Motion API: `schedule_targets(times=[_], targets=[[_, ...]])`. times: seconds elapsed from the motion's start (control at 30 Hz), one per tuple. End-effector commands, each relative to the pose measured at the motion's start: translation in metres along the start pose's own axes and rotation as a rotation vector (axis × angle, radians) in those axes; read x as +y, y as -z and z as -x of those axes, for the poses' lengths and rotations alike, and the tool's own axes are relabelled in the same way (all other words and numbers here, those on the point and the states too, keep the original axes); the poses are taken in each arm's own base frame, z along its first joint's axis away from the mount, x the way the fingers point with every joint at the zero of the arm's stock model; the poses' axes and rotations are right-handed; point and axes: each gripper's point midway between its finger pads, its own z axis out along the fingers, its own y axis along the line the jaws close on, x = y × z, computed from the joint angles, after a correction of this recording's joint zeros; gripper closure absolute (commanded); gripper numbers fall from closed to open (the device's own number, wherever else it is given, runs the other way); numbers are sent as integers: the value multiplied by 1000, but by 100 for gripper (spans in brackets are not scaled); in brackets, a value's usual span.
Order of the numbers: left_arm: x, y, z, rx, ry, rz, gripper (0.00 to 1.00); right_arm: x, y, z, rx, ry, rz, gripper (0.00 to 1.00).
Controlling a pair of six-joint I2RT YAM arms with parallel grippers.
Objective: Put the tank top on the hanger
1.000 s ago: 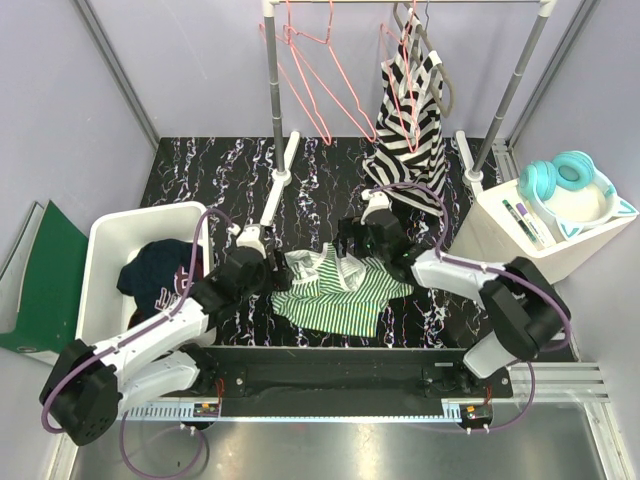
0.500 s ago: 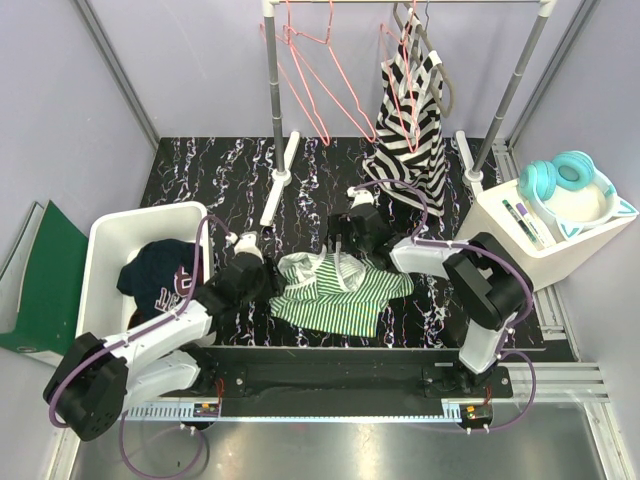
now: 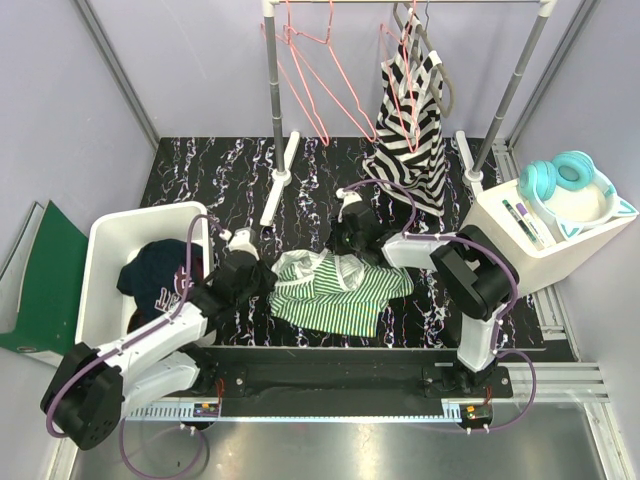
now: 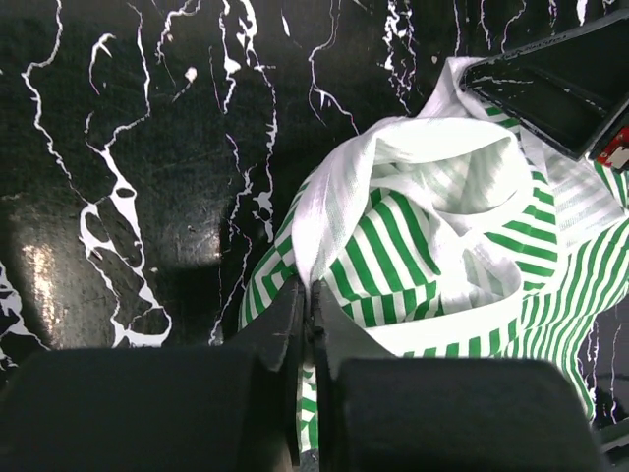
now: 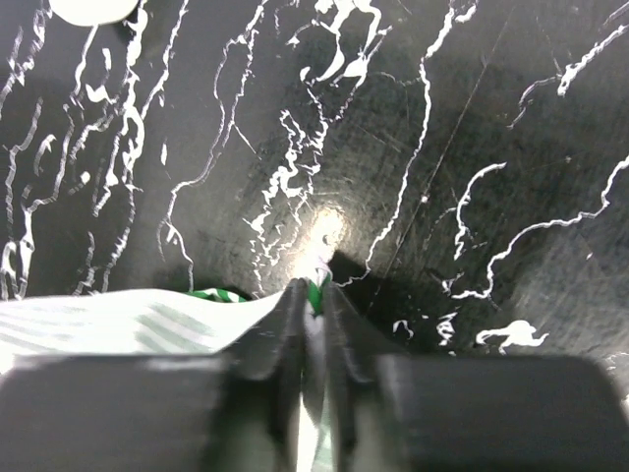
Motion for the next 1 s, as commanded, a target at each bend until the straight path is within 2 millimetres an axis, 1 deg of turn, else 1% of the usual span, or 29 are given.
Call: schedule_targets(times=[0.0, 0.03, 0.07, 0.1, 0.13, 0.17, 0.2, 0.23, 0.27, 0.3, 0.33, 0.37, 0.4, 0.43, 0.47, 0.5, 0.53, 0.57, 0.6, 0.63, 0.67, 0.73, 0.77, 0.8, 0.83, 0.87, 0.9, 0.93, 0.97], targets=[[-15, 6, 36, -81, -6, -33, 100, 5, 1, 23, -36, 30, 2, 93], [-14, 7, 45, -99, -20, -22, 100, 4, 5, 24, -34, 34, -12, 98], [-13, 8, 51, -101, -33, -7, 100, 4, 13, 34, -58, 37, -17, 100], [-23, 13, 73, -142, -42, -14, 100, 3, 20, 36, -52, 50, -23, 100], [-18, 15, 89, -175, -70, 20, 100, -2, 28, 45, -73, 57, -54, 100], [-15, 16, 96, -168, -89, 55, 100, 2, 47, 67, -125, 77, -54, 100], [-29, 26, 127, -226, -95, 48, 100, -4, 59, 79, -155, 84, -91, 100], [-29, 31, 144, -258, -140, 76, 100, -8, 73, 85, -164, 90, -117, 100], [-29, 31, 152, -248, -172, 106, 100, -1, 102, 111, -240, 106, -117, 100], [-47, 45, 186, -314, -181, 91, 100, -10, 119, 117, -255, 110, -168, 100], [-48, 51, 203, -340, -226, 130, 100, -9, 135, 130, -295, 116, -179, 100], [-61, 60, 228, -367, -247, 136, 100, -3, 167, 151, -372, 129, -178, 100], [-63, 66, 243, -384, -297, 162, 100, -7, 186, 163, -409, 127, -206, 100], [-66, 69, 252, -383, -323, 176, 100, -5, 201, 173, -444, 131, -208, 100], [-82, 76, 277, -419, -335, 161, 100, 0, 226, 187, -497, 135, -203, 100], [-90, 79, 286, -425, -382, 149, 100, 0, 238, 191, -509, 137, -211, 100], [-99, 81, 296, -440, -404, 132, 100, 6, 255, 206, -554, 137, -202, 100], [-116, 90, 316, -482, -418, 102, 100, 11, 270, 214, -588, 149, -193, 100], [-124, 94, 325, -497, -463, 84, 100, 18, 283, 225, -621, 154, -173, 100], [-130, 100, 335, -520, -475, 80, 100, 21, 289, 229, -632, 157, -165, 100], [-140, 113, 350, -564, -478, 68, 100, 24, 295, 232, -647, 157, -154, 100], [-145, 127, 361, -612, -503, 82, 100, 29, 299, 231, -648, 153, -129, 100], [-145, 135, 361, -629, -504, 85, 100, 30, 299, 228, -644, 139, -117, 100], [-144, 136, 358, -633, -511, 90, 100, 31, 297, 223, -634, 133, -103, 100], [-147, 136, 353, -636, -517, 72, 100, 26, 288, 211, -603, 128, -105, 100], [-139, 127, 331, -596, -537, 66, 100, 24, 284, 203, -589, 107, -102, 100], [-137, 120, 318, -573, -533, 55, 100, 23, 277, 194, -564, 99, -91, 100], [-140, 114, 300, -547, -532, 29, 100, 15, 263, 175, -515, 92, -100, 100], [-129, 95, 266, -474, -536, 23, 100, 14, 258, 165, -494, 66, -88, 100]])
